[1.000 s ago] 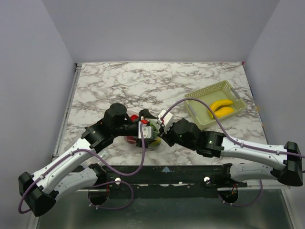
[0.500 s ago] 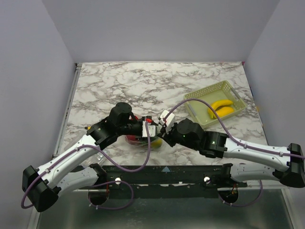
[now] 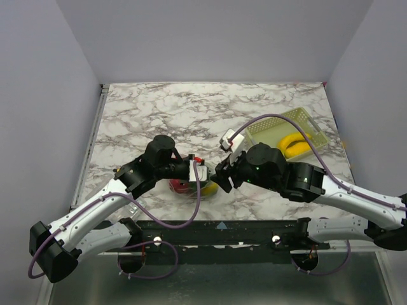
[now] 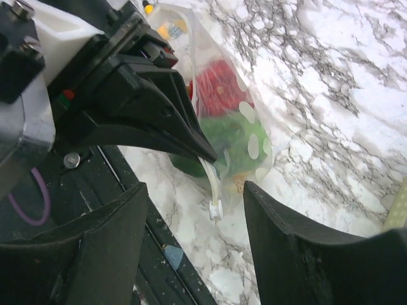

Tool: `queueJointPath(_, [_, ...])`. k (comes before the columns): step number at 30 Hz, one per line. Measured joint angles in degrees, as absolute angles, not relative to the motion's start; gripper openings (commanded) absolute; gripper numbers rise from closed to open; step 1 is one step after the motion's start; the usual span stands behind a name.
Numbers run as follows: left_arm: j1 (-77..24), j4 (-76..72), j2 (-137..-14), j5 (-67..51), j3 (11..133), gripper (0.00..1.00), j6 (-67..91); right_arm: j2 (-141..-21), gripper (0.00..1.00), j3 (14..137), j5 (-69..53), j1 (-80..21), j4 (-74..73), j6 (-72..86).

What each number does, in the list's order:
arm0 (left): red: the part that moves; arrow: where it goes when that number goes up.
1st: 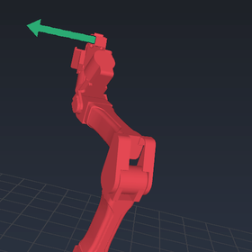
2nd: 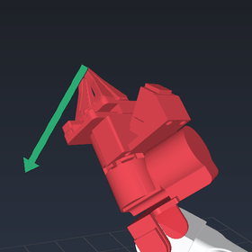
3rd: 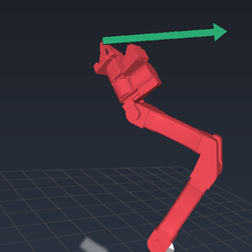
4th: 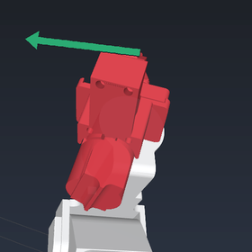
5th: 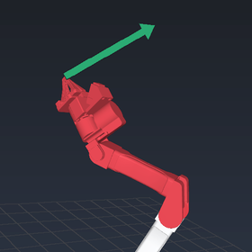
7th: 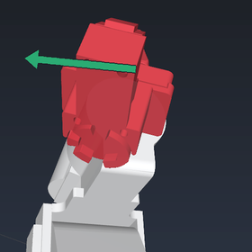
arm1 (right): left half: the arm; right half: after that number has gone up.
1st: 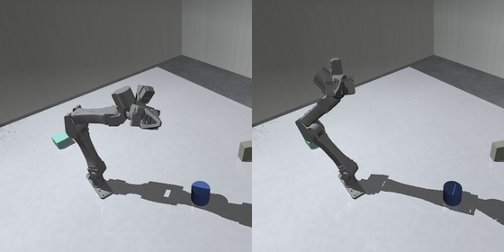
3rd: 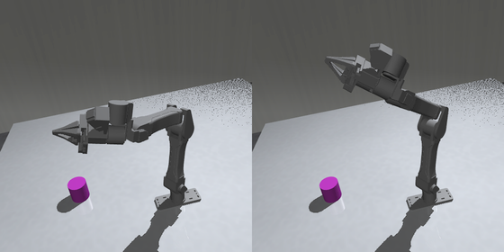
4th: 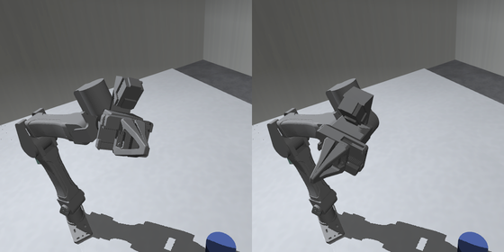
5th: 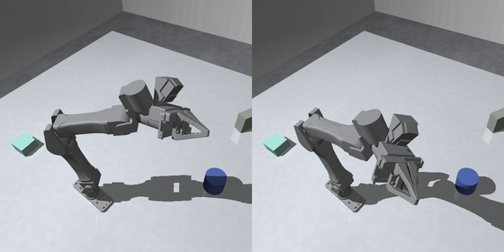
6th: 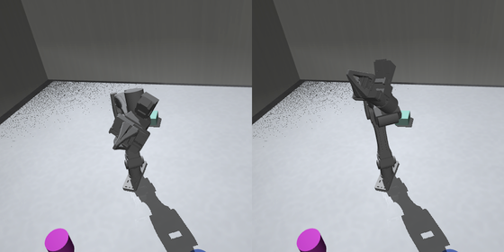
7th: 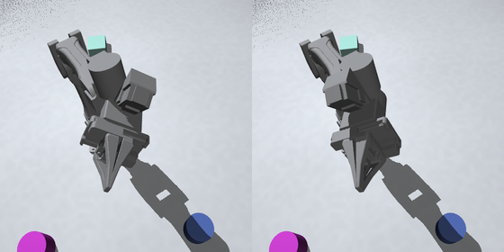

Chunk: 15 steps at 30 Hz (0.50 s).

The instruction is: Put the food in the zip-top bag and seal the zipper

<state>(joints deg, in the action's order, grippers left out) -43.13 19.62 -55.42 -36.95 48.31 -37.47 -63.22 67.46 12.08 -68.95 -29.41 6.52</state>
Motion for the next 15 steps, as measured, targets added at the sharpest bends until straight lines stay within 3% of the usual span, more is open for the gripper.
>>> queueJointPath(4, [-43.13, 19.77, -55.42, -37.12, 48.36, 0.00, -37.47, -62.72, 0.51, 68.01, 11.94, -68.95, -32.53, 8.03])
queueJointPath(7, [-43.13, 19.84, -55.42, -37.15, 48.36, 0.00, -37.47, -63.90, 0.48, 67.99, 11.90, -68.95, -34.61, 8.67])
queueJointPath(11, [-43.13, 19.84, -55.40, -37.23, 48.36, 0.00, -37.45, -64.77, 0.37, 67.99, 11.94, -68.95, -36.32, 8.91])
queueJointPath(15, [-43.13, 19.84, -55.40, -37.82, 48.36, 0.00, -37.45, -65.78, 0.36, 68.18, 12.01, -68.95, -37.30, 8.91])
